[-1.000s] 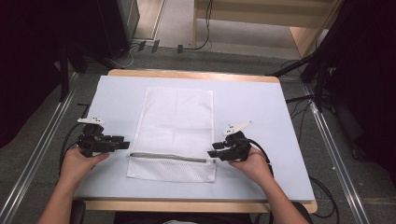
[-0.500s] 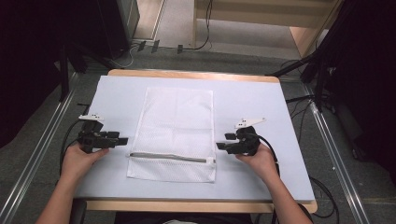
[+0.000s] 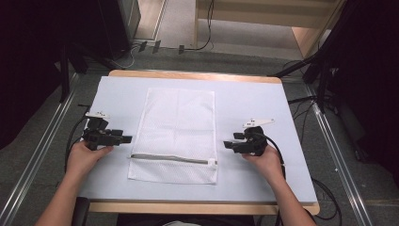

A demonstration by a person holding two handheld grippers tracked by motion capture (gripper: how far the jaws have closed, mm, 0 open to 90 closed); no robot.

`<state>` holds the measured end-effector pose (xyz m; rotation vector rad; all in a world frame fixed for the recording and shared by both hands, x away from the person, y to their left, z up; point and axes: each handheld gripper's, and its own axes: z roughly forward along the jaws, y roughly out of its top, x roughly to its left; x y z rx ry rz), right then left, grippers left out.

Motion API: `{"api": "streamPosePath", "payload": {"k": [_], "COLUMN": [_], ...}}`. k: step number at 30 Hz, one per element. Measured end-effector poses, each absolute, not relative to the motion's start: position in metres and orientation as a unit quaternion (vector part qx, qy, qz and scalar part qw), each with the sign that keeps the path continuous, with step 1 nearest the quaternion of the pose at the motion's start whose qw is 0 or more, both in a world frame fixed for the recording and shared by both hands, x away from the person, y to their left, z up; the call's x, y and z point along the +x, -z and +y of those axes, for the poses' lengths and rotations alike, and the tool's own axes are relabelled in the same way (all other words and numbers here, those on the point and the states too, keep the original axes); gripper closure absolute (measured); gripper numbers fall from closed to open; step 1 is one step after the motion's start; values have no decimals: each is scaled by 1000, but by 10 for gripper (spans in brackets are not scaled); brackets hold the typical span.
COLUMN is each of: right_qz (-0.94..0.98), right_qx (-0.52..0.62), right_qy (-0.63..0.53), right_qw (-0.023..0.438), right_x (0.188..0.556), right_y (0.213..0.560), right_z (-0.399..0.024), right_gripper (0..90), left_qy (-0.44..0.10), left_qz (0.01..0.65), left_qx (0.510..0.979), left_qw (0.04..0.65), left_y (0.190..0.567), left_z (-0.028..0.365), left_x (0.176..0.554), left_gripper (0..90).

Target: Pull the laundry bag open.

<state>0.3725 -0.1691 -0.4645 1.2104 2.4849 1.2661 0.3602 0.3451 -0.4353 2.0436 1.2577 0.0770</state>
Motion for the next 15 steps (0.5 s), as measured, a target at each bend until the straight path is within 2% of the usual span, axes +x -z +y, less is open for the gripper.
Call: {"api": "streamPosePath", "payload": {"k": [15], "right_qz": [818], "right_qx": [399], "right_qy": [-412], "right_qw": [55], "right_x": [374], "right_y": [466], "right_z": [-171], "right_gripper": [371], "left_qy": [-31], "left_qz": [497], "left_qx": [789], "left_qw": [359], "left_y": [436], "left_z": [348], "left_x": [362], "left_gripper": [354]}}
